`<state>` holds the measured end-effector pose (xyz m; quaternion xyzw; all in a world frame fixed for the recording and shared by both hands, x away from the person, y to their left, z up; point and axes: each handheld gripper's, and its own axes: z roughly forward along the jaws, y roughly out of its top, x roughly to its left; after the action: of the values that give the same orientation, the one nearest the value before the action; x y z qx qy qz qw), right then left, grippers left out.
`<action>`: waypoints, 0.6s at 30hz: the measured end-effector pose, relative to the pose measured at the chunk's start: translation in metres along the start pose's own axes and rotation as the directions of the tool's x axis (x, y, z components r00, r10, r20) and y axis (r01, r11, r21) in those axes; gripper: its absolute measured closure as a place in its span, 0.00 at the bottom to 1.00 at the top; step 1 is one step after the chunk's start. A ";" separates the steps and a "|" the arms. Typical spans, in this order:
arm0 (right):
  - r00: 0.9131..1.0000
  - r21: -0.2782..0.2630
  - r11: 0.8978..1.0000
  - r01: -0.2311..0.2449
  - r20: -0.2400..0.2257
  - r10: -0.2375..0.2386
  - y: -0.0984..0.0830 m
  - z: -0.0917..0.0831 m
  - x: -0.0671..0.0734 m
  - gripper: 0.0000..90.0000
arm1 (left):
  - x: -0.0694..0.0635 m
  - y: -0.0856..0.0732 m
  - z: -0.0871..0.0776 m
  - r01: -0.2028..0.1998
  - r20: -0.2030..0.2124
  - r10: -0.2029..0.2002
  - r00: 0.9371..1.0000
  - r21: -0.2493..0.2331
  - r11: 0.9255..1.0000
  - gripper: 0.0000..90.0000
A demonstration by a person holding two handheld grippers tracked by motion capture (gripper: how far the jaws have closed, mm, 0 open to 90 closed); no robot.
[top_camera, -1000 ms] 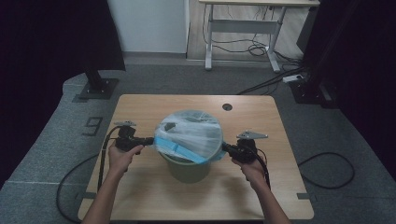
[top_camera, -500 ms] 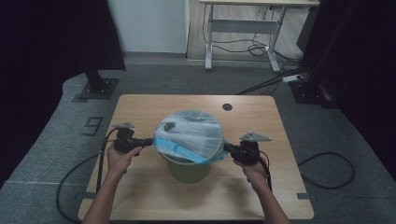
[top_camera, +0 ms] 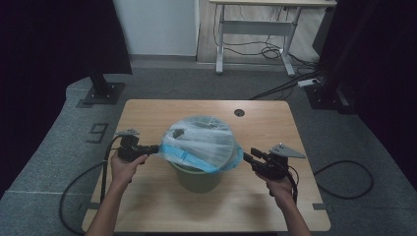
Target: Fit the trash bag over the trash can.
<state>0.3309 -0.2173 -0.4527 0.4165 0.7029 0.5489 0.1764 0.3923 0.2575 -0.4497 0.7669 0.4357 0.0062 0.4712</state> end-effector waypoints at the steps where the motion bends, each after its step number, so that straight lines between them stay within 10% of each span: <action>1: 1.000 -0.001 1.000 0.009 -0.018 -0.009 0.000 -0.004 0.002 0.58 | 0.000 0.000 0.000 0.001 -0.001 -0.001 1.000 -0.001 1.000 0.97; 18: 0.955 -0.008 0.984 0.175 -0.241 -0.172 -0.003 -0.016 0.042 0.53 | -0.004 0.002 0.001 0.003 -0.013 -0.003 1.000 0.009 1.000 0.98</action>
<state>0.2932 -0.1949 -0.4408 0.2846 0.7566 0.5730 0.1346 0.3919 0.2535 -0.4470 0.7682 0.4399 0.0087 0.4650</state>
